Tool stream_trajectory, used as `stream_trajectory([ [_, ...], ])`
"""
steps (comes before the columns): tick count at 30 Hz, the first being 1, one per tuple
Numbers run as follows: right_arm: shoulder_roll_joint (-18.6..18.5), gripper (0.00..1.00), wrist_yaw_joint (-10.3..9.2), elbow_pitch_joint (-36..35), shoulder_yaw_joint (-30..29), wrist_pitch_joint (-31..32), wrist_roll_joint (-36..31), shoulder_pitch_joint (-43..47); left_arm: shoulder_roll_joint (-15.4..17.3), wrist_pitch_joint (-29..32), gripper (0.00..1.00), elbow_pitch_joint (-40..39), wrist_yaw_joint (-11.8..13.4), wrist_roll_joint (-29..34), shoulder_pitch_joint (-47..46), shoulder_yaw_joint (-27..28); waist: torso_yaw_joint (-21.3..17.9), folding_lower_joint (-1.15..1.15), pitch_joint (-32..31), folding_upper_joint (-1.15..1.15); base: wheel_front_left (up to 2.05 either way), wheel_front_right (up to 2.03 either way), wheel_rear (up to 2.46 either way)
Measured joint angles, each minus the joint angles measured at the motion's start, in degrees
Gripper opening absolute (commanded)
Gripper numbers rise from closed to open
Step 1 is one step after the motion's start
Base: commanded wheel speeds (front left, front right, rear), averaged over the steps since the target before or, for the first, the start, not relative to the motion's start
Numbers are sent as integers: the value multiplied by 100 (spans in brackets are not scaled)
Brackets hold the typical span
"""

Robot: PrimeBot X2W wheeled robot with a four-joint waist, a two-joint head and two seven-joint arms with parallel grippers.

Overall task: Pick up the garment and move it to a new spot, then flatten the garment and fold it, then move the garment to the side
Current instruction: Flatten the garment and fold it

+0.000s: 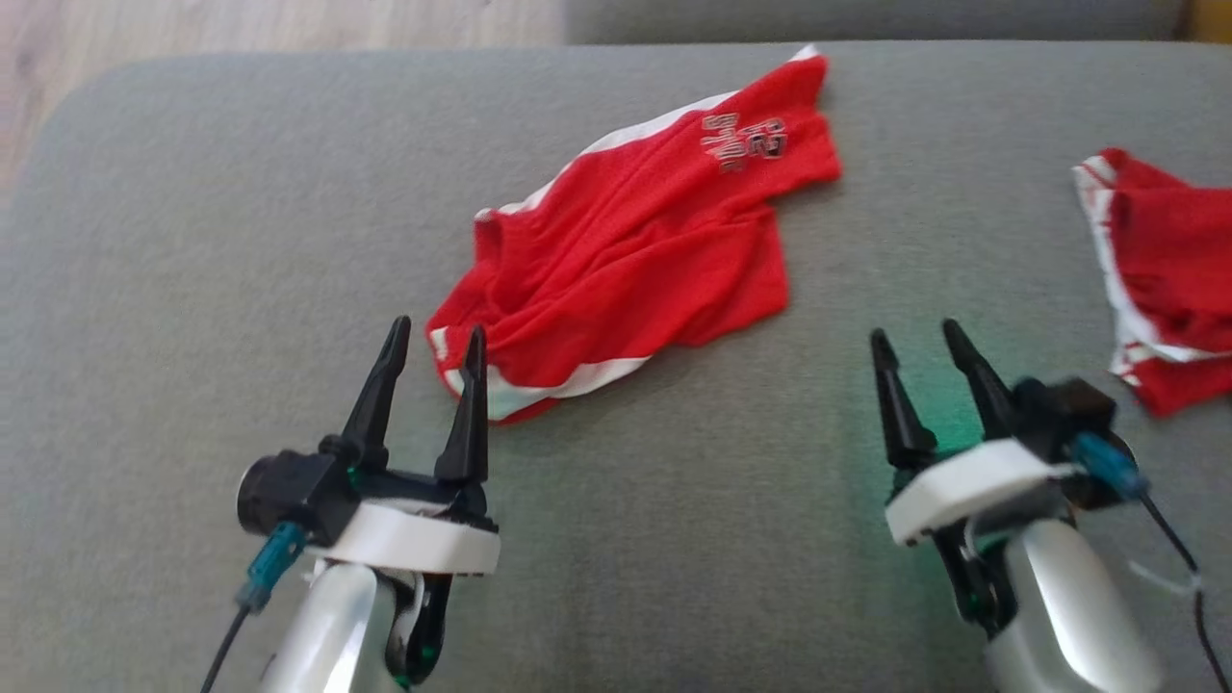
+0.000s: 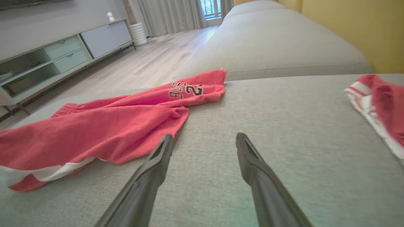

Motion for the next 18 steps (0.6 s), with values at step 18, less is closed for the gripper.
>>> stream_trajectory([
  [18,-4,100,0,1846,411,614,264,-1478,1,0,100,130,-20,-59,-272,-214,785,0,472,0,0,0,0],
])
